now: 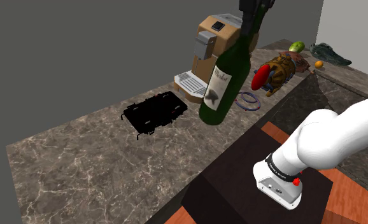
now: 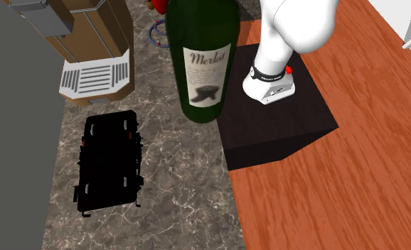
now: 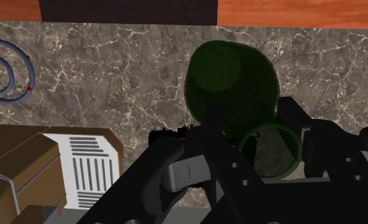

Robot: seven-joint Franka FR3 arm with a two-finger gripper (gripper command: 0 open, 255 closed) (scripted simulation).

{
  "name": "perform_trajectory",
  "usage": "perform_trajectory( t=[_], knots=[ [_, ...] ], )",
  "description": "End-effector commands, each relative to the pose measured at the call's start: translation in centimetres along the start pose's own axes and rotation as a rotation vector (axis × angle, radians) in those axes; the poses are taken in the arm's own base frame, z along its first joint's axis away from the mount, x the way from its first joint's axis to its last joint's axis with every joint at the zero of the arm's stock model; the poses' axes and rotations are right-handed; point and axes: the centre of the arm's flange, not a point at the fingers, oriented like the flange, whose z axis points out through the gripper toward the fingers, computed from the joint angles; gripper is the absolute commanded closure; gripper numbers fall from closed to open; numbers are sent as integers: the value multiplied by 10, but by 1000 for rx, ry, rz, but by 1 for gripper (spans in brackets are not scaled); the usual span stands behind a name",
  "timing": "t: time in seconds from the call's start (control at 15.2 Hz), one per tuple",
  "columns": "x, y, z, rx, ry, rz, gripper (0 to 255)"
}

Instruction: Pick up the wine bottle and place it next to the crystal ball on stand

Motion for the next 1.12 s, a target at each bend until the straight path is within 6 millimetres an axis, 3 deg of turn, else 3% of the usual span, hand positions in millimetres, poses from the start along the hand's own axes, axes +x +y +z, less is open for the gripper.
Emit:
perform_trajectory(
  t=[0.0, 0.99, 1.06],
  knots=[
    [-3, 0, -10, 0, 0, 0, 255],
    [-13, 0, -88, 0, 0, 0, 255],
    [-11, 13, -88, 0, 0, 0, 255]
  ],
)
